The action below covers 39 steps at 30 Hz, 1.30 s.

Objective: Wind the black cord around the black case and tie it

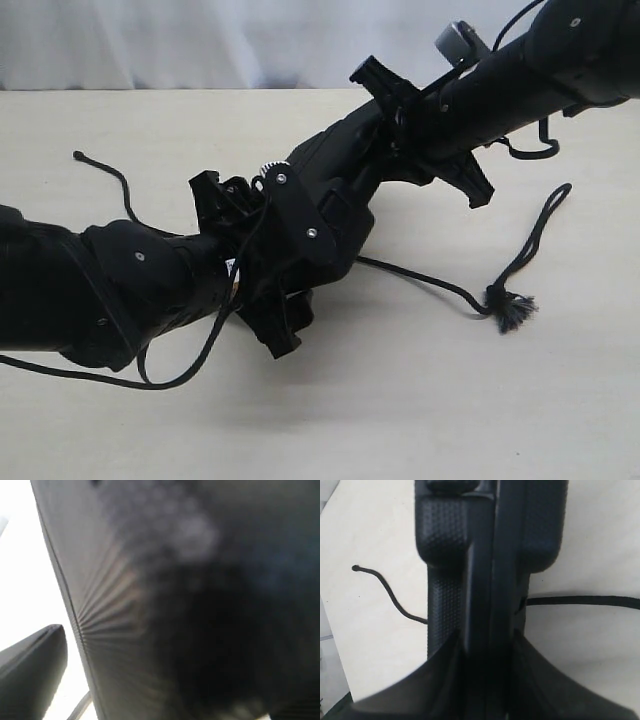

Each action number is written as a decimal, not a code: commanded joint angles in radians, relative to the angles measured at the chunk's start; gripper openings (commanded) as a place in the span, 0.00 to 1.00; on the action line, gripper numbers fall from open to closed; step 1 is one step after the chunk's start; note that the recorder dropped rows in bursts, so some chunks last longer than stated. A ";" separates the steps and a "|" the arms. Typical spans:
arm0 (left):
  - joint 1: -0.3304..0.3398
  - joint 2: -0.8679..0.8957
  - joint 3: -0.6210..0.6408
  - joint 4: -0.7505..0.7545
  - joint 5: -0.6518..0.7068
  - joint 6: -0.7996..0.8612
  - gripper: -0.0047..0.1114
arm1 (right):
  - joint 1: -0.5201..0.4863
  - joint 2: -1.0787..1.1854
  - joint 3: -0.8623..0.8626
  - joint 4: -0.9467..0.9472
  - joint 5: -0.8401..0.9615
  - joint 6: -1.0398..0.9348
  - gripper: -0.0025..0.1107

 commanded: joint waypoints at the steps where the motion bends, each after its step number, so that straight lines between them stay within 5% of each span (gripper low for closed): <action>1: 0.002 -0.001 -0.006 0.001 0.004 -0.011 0.69 | -0.004 -0.021 -0.017 0.024 -0.020 0.002 0.06; 3: 0.002 -0.001 -0.006 0.001 0.023 -0.012 0.55 | -0.004 -0.021 -0.017 0.024 -0.020 0.002 0.06; 4: 0.002 -0.001 -0.006 0.001 0.018 -0.012 0.36 | -0.004 -0.021 -0.017 0.024 -0.018 0.003 0.06; 5: 0.002 -0.001 -0.006 0.001 0.008 -0.012 0.26 | -0.004 -0.021 -0.017 0.024 -0.016 -0.003 0.06; 9: 0.002 -0.001 -0.006 0.001 -0.009 -0.014 0.04 | -0.004 -0.021 -0.017 0.020 -0.012 -0.059 0.06; 39: 0.002 -0.001 -0.006 0.001 -0.009 -0.088 0.04 | -0.004 -0.021 -0.017 -0.265 -0.010 -0.065 0.06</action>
